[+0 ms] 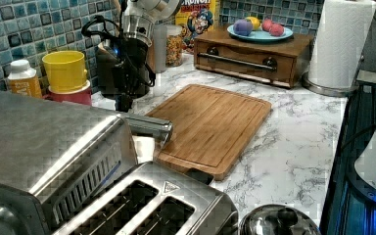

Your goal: Close the oven.

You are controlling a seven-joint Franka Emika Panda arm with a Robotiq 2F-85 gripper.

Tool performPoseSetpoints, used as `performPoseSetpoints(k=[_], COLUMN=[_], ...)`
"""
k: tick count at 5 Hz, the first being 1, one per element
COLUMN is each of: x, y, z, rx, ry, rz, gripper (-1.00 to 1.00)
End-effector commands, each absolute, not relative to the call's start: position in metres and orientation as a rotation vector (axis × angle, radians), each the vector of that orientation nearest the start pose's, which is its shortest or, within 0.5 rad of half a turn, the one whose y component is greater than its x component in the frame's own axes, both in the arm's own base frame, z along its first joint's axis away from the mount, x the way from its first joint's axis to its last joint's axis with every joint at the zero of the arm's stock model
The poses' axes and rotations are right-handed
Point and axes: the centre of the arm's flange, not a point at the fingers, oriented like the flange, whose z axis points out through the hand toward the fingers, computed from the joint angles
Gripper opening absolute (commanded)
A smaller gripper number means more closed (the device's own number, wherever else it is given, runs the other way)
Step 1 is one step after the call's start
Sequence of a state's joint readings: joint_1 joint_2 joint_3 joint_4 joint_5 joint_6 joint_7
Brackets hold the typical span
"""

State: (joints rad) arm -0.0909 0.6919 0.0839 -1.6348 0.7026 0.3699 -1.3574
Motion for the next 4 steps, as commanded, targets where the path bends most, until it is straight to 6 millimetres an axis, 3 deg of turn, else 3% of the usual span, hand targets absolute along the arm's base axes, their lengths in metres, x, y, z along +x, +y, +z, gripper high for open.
performPoseSetpoints(k=[1,2,3,4], x=[0.644,0.624,0.609,0.595], y=[0.204,0.247,0.290,0.320], z=[0.383,0.435,0.454,0.465], rx=[-2.187,-2.208,-2.253,-2.380], ry=[-0.549,-0.671,-0.778,-0.859], rz=[0.092,0.023,0.049,0.001], gripper=[-1.00,-1.00,-1.00,-1.00])
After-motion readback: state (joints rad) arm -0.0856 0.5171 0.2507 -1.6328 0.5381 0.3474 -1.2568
